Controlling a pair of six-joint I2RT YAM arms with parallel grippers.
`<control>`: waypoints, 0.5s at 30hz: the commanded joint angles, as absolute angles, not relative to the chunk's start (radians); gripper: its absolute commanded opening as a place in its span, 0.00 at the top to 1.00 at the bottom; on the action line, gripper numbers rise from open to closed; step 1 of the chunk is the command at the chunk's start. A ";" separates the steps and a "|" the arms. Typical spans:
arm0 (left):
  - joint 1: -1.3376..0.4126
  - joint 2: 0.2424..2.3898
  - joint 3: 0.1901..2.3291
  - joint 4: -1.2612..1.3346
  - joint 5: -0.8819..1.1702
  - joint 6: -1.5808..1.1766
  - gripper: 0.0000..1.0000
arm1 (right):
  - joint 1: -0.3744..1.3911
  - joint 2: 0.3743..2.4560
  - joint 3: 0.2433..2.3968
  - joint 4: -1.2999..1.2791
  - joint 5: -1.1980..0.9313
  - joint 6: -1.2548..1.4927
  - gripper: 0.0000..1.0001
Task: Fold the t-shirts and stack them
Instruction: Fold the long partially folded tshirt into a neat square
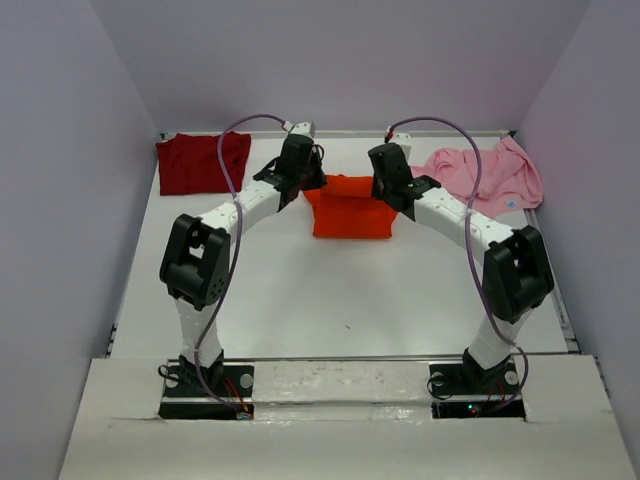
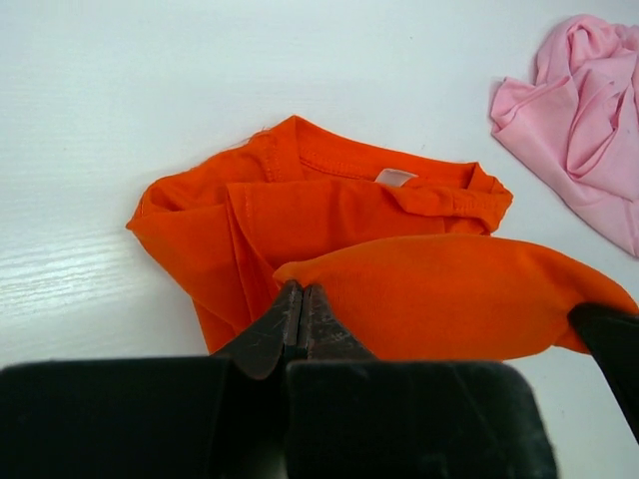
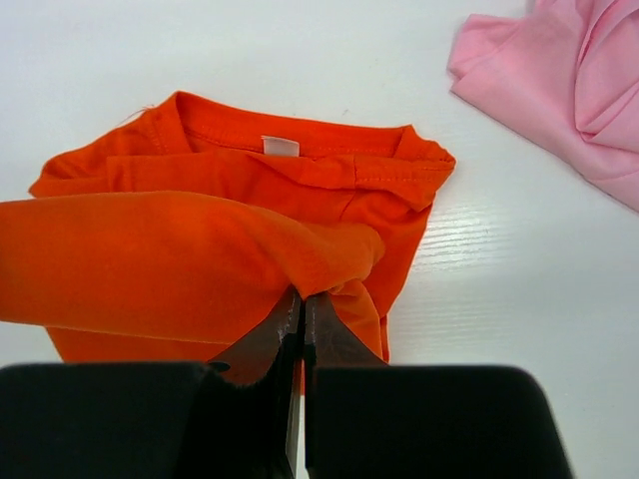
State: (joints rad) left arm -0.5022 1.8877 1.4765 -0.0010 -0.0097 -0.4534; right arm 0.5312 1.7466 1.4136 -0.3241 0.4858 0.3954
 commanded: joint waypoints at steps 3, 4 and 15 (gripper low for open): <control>-0.480 1.939 1.551 0.008 0.031 -0.437 1.00 | 0.508 1.838 1.485 -0.267 0.486 0.393 1.00; -0.479 1.948 1.555 0.009 0.032 -0.437 1.00 | 0.496 1.851 1.488 -0.265 0.485 0.396 1.00; -0.443 2.109 1.660 0.023 0.049 -0.457 0.87 | 0.437 2.068 1.611 -0.253 0.453 0.407 0.88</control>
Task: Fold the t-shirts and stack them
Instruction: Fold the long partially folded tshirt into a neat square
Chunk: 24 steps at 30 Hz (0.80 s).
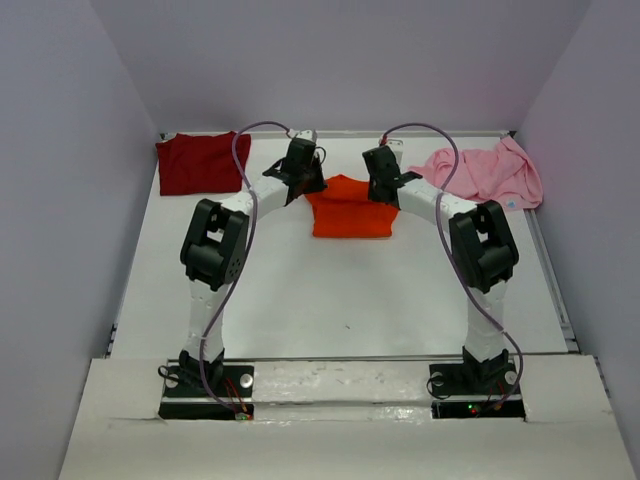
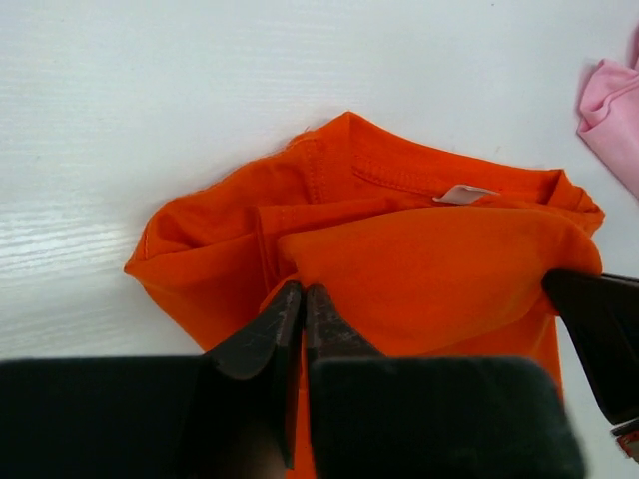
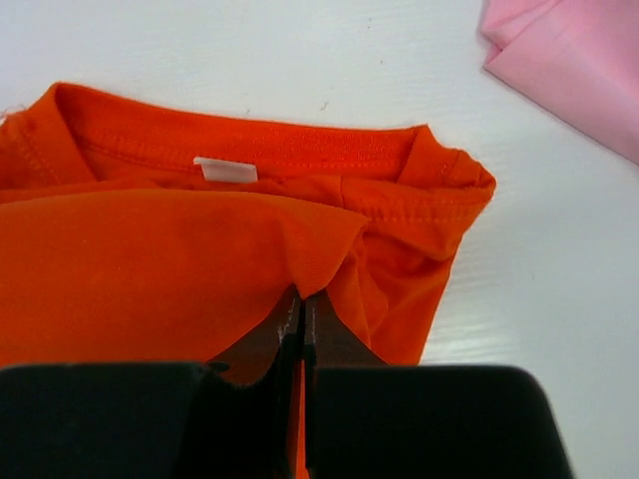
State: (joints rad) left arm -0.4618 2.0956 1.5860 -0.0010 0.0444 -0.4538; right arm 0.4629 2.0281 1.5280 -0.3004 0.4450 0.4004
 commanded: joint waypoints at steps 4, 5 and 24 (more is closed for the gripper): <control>-0.442 2.114 1.658 0.037 0.034 -0.463 0.63 | 0.425 2.089 1.647 -0.249 0.446 0.371 0.43; -0.440 2.103 1.651 0.041 0.031 -0.468 0.62 | 0.425 2.076 1.652 -0.247 0.445 0.365 0.41; -0.440 1.602 1.422 -0.068 -0.139 -0.285 0.61 | 0.482 1.948 1.565 -0.305 0.078 0.333 0.37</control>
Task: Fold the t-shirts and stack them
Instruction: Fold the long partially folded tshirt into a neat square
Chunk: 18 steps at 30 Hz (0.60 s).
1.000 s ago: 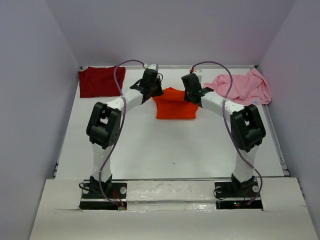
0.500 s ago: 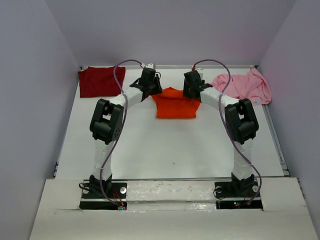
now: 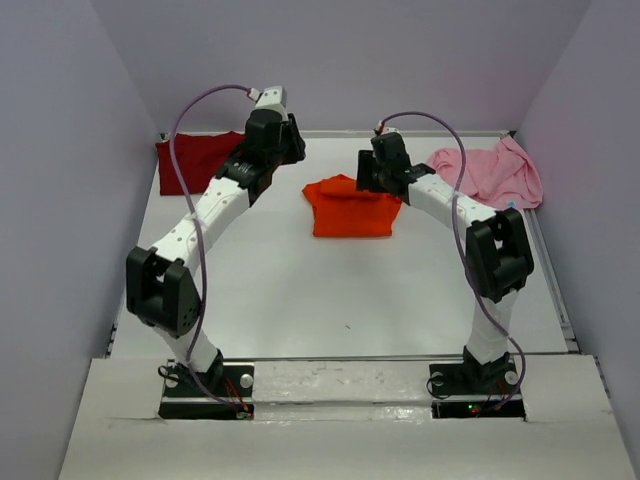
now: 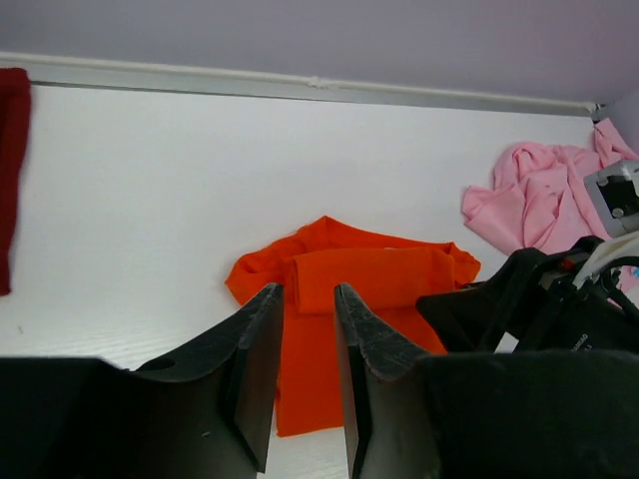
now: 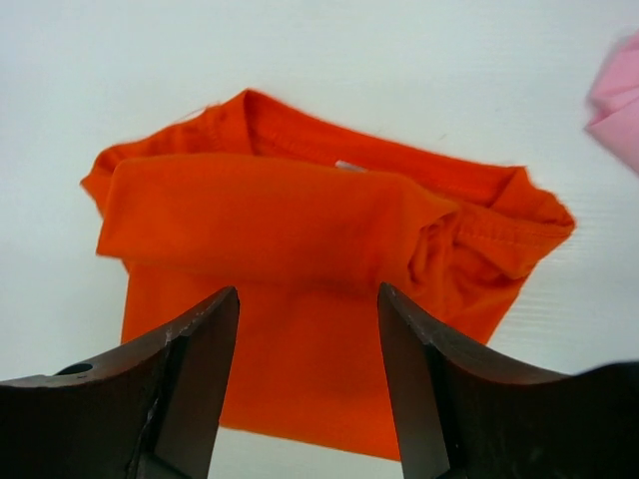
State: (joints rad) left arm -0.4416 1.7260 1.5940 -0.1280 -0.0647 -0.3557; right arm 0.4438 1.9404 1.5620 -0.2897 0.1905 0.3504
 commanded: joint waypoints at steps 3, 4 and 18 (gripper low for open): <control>-0.439 1.491 1.277 0.069 -0.169 -0.291 0.58 | 0.502 1.976 1.583 -0.313 0.038 0.340 0.37; -0.439 1.482 1.270 0.071 -0.173 -0.287 0.58 | 0.502 1.982 1.586 -0.311 0.026 0.356 0.37; -0.428 1.468 1.301 0.029 -0.183 -0.268 0.57 | 0.511 2.148 1.704 -0.350 0.041 0.399 0.35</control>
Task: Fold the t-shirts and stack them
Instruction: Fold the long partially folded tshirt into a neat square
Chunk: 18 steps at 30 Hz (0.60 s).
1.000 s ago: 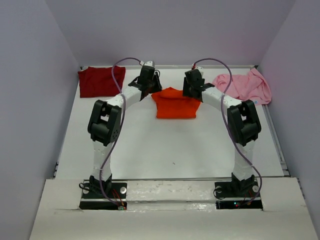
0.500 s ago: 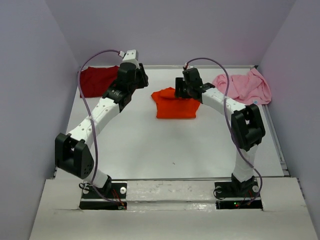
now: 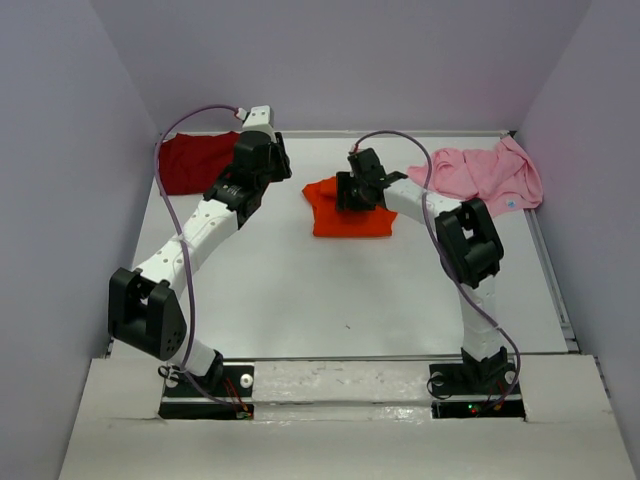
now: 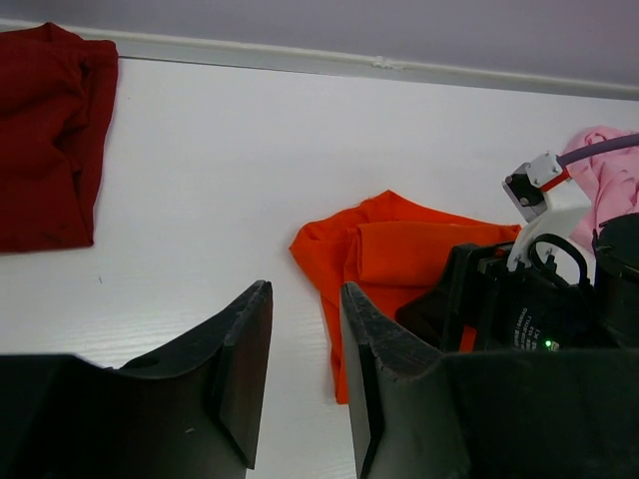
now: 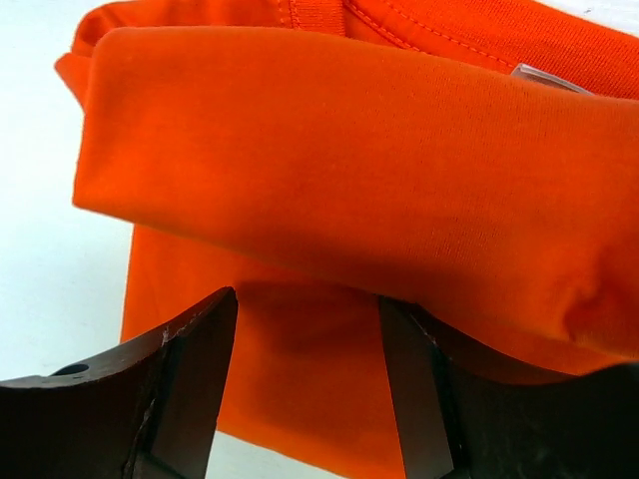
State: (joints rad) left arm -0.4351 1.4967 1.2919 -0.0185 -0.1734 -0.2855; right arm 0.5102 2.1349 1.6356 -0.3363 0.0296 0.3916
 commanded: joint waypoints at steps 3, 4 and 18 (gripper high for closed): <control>-0.428 1.468 1.293 0.029 -0.173 -0.272 0.57 | 0.511 2.161 1.741 -0.365 0.052 0.397 0.35; -0.429 1.468 1.298 0.028 -0.167 -0.273 0.57 | 0.511 2.169 1.765 -0.371 0.066 0.390 0.35; -0.428 1.463 1.299 0.028 -0.172 -0.261 0.57 | 0.476 2.336 2.048 -0.482 0.123 0.336 0.34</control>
State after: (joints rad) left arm -0.4305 1.4967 1.2915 -0.0185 -0.1665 -0.2779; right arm 0.5034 2.2871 1.9770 -0.4419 0.1059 0.3550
